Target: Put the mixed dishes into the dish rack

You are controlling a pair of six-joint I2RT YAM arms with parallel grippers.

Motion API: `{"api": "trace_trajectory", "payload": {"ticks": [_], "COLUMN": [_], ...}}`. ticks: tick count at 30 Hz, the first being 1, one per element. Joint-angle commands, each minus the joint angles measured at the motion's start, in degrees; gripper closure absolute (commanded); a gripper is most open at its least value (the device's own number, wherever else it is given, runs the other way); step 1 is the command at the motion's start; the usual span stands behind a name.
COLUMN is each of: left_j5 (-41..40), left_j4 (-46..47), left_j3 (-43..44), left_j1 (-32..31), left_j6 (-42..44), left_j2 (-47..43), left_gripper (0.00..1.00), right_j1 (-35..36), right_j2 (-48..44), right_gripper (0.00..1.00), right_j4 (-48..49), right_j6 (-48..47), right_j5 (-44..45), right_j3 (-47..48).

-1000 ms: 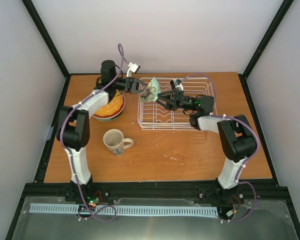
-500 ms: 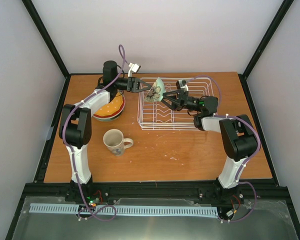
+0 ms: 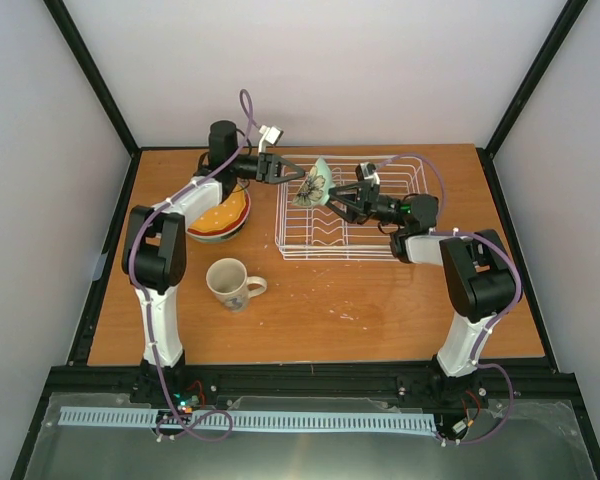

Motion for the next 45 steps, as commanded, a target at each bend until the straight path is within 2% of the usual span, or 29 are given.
{"api": "trace_trajectory", "payload": {"ticks": [1,7,11,13,14,17,18,19,28,33,35,38,45], "left_j5": [-0.2,-1.5,-2.6,-3.2,-3.5,-4.9,-5.4,-6.1,-14.5,-23.9,-25.2,-25.6,-33.3], "left_j4": [-1.9,-10.2,-15.3,-17.6,-18.3,-21.3,-22.2,-23.2,-40.2,-52.6,-55.3,-57.4,-65.7], "left_j3": [3.4,7.3,10.1,11.5,11.8,12.7,12.7,12.7,15.8,20.6,22.5,25.5,35.8], "left_j1": [-0.2,-0.2,-0.1,0.2,0.5,1.5,1.9,2.4,7.7,9.4,10.4,12.3,13.2], "left_j6": [2.5,8.2,11.6,13.2,13.8,16.0,16.8,17.5,29.1,37.7,39.6,40.8,44.8], "left_j2": [1.1,1.9,2.3,2.2,2.0,1.0,0.5,-0.1,-5.2,-5.6,-5.1,-4.1,3.6], "left_gripper": [0.65,0.65,0.66,0.68,0.68,0.69,0.69,0.69,0.69,0.69,0.70,0.70,0.71], "right_j1": [-1.5,-4.1,-5.4,-5.7,-5.7,-5.7,-5.6,-5.9,-6.1,-6.0,-5.9,-5.9,-3.5], "right_j2": [-1.3,-2.7,-6.7,-10.6,-12.8,-19.6,-21.0,-22.1,-23.8,-22.2,-20.9,-17.0,-3.4], "right_gripper": [0.97,0.97,0.97,0.97,0.97,0.97,0.97,0.97,0.97,0.97,0.97,0.97,0.97], "right_j4": [10.3,7.8,-5.5,-18.4,-28.1,-69.2,-78.9,-83.2,-114.4,-127.4,-132.0,-141.0,-159.1], "right_j6": [-1.3,-3.4,-13.9,-24.1,-30.6,-59.1,-66.2,-69.6,-84.5,-86.9,-87.3,-88.0,-88.1], "right_j5": [0.3,-0.8,-1.5,-1.5,-0.9,7.1,10.0,11.6,30.2,42.3,48.2,52.7,68.2], "right_j3": [-0.6,-1.7,-2.8,-2.5,-1.9,5.9,8.0,9.2,21.0,28.5,32.2,40.8,63.8]}}
